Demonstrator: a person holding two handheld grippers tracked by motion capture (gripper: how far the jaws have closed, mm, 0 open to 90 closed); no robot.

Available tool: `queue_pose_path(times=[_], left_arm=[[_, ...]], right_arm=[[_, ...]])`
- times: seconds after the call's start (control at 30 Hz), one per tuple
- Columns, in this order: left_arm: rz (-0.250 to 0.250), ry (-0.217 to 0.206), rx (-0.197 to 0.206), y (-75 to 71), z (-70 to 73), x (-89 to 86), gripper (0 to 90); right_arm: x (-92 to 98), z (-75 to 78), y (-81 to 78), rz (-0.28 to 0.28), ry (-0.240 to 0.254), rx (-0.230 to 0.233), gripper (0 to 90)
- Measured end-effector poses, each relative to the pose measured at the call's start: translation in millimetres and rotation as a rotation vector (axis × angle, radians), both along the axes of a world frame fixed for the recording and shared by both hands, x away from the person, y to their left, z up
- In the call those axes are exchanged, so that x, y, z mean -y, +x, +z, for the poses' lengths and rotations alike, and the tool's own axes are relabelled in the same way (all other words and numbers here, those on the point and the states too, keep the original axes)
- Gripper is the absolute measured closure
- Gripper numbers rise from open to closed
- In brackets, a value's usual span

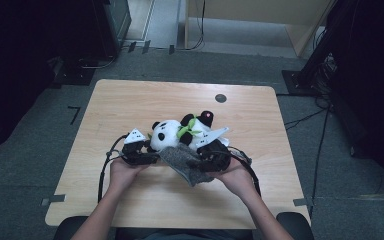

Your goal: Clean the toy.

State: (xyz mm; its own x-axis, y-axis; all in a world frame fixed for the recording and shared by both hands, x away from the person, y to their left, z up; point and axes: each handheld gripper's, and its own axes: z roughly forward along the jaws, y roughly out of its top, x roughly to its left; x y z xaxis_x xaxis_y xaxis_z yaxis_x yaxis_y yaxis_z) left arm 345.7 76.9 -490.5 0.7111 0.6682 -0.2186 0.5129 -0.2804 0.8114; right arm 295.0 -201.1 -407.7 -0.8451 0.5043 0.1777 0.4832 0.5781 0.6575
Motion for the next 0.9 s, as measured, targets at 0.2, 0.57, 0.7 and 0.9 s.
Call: queue_pose_path(times=[0.2,0.57,0.7,0.9], left_arm=[[-0.004,0.007,0.0,-0.2,0.3,0.2,33.4],[0.0,0.019,0.014,-2.6,-0.2,1.3,33.6],[0.001,0.026,0.021,-3.7,-0.4,2.0,33.8],[-0.002,0.025,0.022,-3.7,-1.2,1.2,33.7]], right_arm=[[-6.4,-23.8,-1.3,0.038,-0.053,-0.048,77.1],[-36.5,-42.3,23.5,0.012,-0.079,-0.023,77.4],[-39.7,-43.6,29.2,-0.037,-0.092,0.024,77.4],[-34.8,-46.7,27.7,-0.058,-0.107,0.067,77.2]])
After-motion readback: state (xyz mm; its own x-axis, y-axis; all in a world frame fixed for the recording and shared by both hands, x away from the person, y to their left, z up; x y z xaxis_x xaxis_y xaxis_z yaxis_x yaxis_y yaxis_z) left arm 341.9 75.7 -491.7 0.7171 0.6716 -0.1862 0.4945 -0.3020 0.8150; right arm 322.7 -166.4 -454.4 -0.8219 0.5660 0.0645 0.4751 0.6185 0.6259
